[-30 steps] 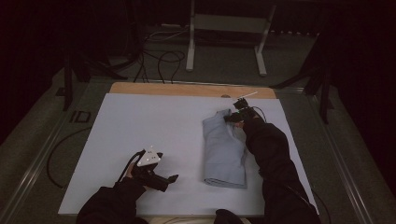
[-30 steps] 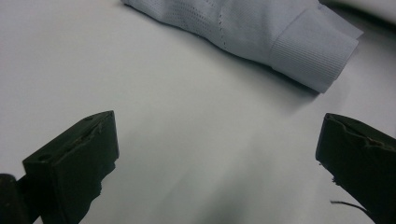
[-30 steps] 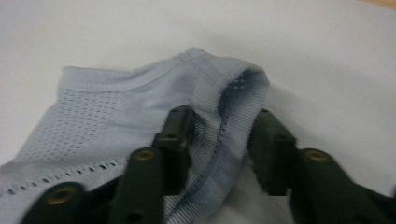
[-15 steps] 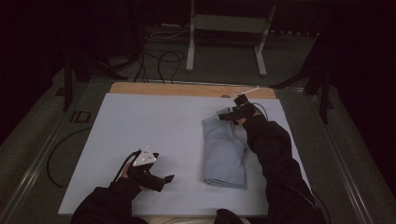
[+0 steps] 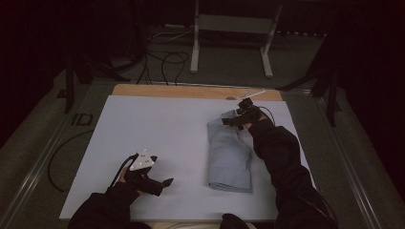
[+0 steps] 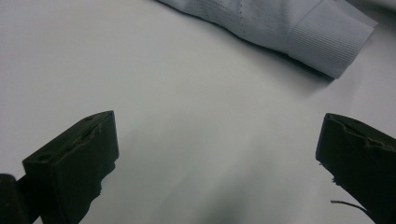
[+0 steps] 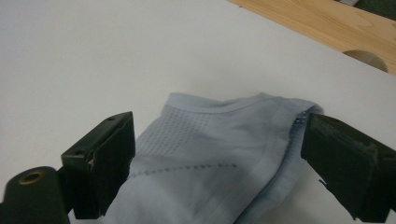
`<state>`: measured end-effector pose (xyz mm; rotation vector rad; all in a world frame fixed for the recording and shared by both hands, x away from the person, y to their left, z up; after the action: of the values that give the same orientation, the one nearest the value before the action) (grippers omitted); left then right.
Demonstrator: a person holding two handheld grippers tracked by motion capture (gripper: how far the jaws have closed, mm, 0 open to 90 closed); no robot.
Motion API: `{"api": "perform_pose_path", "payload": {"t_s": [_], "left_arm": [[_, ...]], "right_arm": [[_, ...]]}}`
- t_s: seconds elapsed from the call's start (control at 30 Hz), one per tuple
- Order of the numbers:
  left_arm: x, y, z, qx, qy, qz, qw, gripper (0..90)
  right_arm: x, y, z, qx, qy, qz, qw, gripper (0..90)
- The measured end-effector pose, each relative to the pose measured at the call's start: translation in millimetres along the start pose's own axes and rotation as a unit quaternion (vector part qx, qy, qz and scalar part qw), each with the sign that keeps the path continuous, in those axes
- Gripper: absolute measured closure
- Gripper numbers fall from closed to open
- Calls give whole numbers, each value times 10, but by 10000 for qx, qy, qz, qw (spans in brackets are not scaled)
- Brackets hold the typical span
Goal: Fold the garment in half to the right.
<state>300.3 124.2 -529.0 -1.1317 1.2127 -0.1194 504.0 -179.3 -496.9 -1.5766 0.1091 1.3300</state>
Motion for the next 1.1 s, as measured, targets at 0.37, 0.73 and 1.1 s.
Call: {"api": "perform_pose_path", "payload": {"t_s": [0.37,0.73,1.1], "left_arm": [[-39,85,110,-69,-90,31,9999,3],[-207,169,227,-196,-114,16,9997,3],[-311,242,324,-219,-208,-19,9995,3]], "right_arm": [[-205,127,186,-283,-134,-148,9994,99],[-566,346,448,-432,-208,-609,9970,99],[-742,740,632,-412,-241,-814,9955,99]]}}
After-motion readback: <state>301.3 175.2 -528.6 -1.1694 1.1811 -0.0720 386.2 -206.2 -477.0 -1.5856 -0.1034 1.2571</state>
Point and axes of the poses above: each handheld gripper's, and its own axes: x roughly forward along the jaws, y roughly out of its underside, z roughly to its left, the point moved 6 cm from there along x, roughly forward along the jaws, and after that the axes turned 6 degrees about z, right-handed, at the moved point
